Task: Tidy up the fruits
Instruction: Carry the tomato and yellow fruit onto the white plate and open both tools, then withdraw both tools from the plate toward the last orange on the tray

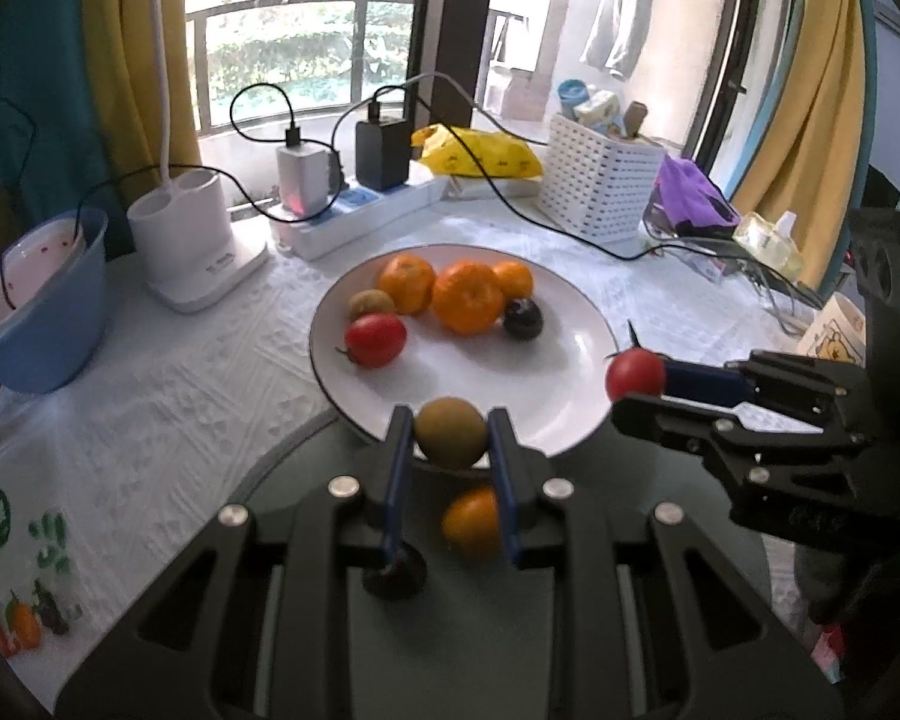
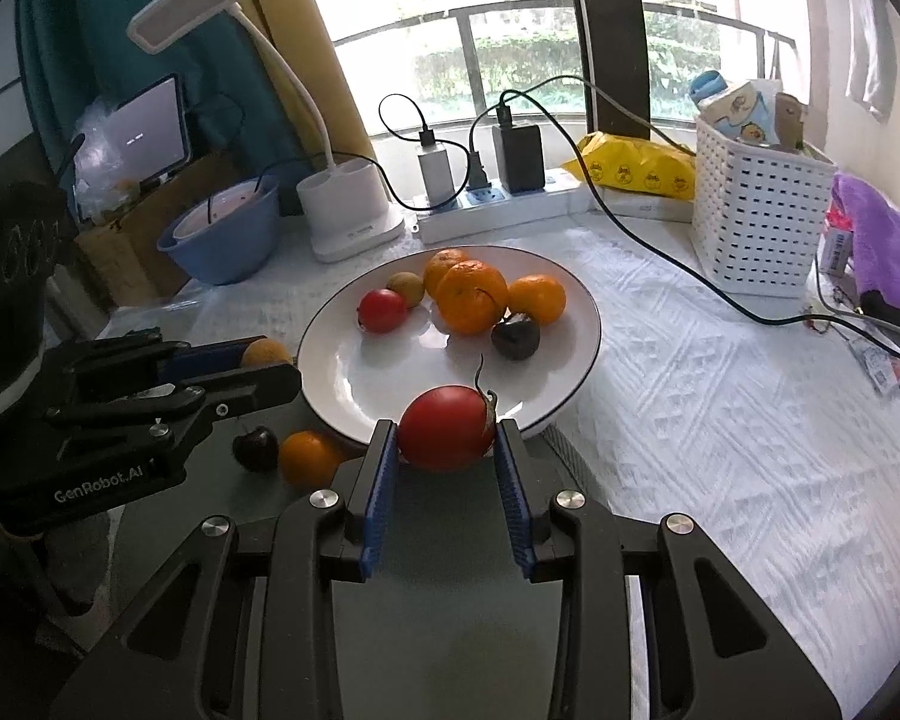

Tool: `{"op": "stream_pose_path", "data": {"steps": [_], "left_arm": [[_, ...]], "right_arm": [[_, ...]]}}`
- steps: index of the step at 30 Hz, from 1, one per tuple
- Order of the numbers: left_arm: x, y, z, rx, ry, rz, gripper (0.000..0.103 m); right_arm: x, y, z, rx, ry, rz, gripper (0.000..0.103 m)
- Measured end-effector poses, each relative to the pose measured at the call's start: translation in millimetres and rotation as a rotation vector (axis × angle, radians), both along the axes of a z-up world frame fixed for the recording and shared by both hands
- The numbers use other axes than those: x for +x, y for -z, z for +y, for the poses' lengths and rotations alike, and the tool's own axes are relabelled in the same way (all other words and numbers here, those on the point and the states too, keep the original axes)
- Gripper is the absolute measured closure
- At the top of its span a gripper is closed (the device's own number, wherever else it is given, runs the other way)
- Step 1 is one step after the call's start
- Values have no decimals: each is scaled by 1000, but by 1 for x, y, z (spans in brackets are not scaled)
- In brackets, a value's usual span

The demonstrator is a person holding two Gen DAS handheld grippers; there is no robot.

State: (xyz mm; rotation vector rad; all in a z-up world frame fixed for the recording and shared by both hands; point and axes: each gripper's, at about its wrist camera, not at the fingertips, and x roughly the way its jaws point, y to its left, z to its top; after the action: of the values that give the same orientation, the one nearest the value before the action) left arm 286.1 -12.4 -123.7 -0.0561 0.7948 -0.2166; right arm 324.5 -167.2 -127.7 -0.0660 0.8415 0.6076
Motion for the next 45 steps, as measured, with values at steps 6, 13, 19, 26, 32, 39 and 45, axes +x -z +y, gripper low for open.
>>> {"op": "stream_pose_path", "data": {"steps": [6,13,19,26,32,39,45], "left_arm": [[16,5,1,-1,0,13,77],[31,11,-2,15,5,27,77],[39,13,0,20,-6,36,77],[34,8,0,22,-8,22,76],[22,-2,2,12,-10,-4,76],[4,-17,8,3,-18,-45,74],[-12,-29,14,-14,-20,-77,62]], "right_arm": [[14,7,2,0,5,16,68],[24,10,3,8,3,21,68],[28,12,3,11,8,28,68],[27,7,4,10,8,13,68],[18,-2,6,8,3,-5,68],[3,-15,10,5,-7,-39,68],[-12,-24,18,-2,-21,-61,68]]}}
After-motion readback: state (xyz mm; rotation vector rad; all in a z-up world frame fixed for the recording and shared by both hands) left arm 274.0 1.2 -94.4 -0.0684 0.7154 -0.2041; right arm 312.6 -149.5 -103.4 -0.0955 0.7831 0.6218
